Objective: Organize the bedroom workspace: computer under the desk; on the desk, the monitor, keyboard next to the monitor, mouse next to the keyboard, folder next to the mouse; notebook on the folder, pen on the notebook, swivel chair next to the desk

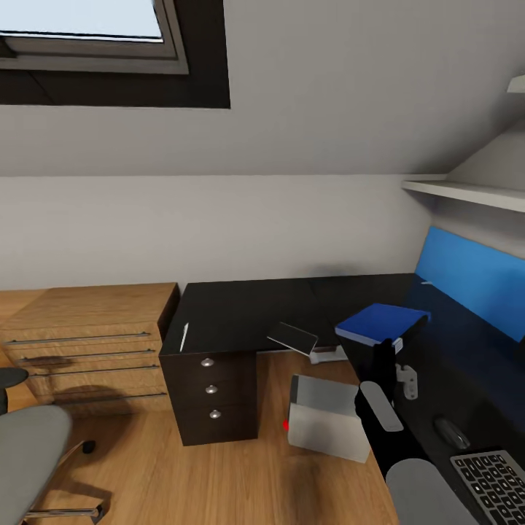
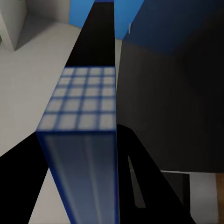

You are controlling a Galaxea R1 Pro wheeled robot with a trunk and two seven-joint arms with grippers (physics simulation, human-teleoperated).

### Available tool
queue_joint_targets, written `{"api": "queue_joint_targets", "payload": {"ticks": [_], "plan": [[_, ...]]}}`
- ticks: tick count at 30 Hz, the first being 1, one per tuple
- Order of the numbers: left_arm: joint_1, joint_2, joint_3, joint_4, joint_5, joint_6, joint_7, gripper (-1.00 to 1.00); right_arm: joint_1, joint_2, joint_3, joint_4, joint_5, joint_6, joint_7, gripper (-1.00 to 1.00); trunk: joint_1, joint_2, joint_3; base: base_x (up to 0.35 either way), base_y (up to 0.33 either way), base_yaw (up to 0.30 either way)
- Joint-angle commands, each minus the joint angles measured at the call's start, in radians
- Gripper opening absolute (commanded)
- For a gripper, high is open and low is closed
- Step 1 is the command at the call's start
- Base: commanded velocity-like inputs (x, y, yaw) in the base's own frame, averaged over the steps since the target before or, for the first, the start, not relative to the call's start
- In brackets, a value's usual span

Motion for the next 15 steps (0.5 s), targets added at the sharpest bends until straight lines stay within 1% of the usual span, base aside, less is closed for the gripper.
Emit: {"api": "queue_joint_targets", "payload": {"ticks": [1,3,15], "plan": [[-0.001,0.000,-0.009,0.000,0.004,-0.002,0.006,1.00,-0.001,0.001,-0.001,-0.001,0.001,-0.001,-0.004,-1.00,0.000,-0.001,-0.001,0.000,0.000,-0.061],[0.000,0.000,-0.009,0.000,0.004,-0.002,0.006,1.00,0.000,0.001,-0.001,0.000,0.000,0.000,-0.005,-1.00,0.000,-0.001,-0.001,0.000,0.000,-0.161],[0.000,0.003,-0.008,0.000,0.004,-0.002,0.006,1.00,0.000,0.002,-0.001,0.002,0.000,0.002,-0.006,-1.00,0.000,-0.001,-0.003,0.000,0.000,-0.237]]}}
